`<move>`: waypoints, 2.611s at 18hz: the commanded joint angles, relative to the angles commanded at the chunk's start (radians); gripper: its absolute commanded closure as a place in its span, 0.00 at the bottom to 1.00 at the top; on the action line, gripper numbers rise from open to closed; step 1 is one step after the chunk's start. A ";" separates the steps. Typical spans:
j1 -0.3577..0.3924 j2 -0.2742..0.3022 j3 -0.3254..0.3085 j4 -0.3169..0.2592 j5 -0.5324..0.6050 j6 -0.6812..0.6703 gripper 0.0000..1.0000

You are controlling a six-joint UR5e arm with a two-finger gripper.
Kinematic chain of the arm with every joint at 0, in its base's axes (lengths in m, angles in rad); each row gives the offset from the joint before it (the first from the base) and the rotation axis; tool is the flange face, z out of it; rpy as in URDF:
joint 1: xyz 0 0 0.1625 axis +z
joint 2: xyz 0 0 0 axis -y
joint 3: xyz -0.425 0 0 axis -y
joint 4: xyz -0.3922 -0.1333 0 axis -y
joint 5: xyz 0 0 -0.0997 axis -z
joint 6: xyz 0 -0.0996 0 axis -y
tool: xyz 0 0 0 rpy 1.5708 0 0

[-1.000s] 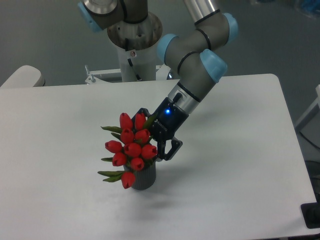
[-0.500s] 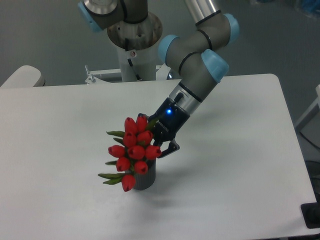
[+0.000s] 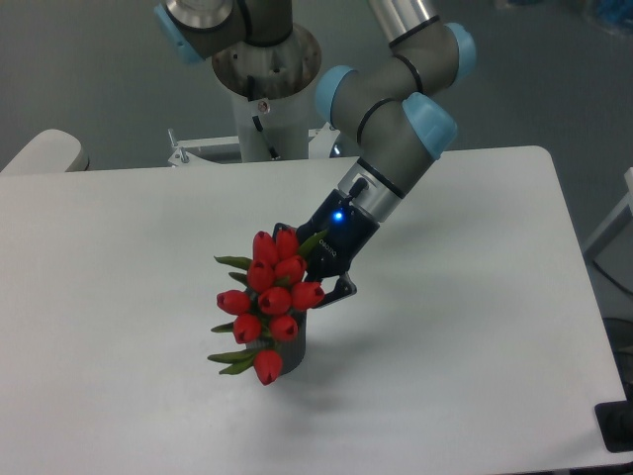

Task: Pick up the flowers from the vase
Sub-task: 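Lift the tulip bunch straight up out of the grey vase, then swing the held tulips away from the vase and lower them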

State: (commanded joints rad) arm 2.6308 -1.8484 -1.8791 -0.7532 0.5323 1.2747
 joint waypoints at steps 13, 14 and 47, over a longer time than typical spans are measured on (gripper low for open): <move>0.021 0.109 0.100 -0.003 -0.078 -0.245 0.64; 0.021 0.109 0.119 -0.005 -0.078 -0.264 0.64; 0.207 -0.256 0.626 -0.009 -0.035 -0.418 0.65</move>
State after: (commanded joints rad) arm 2.8378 -2.1045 -1.2532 -0.7624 0.4970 0.8572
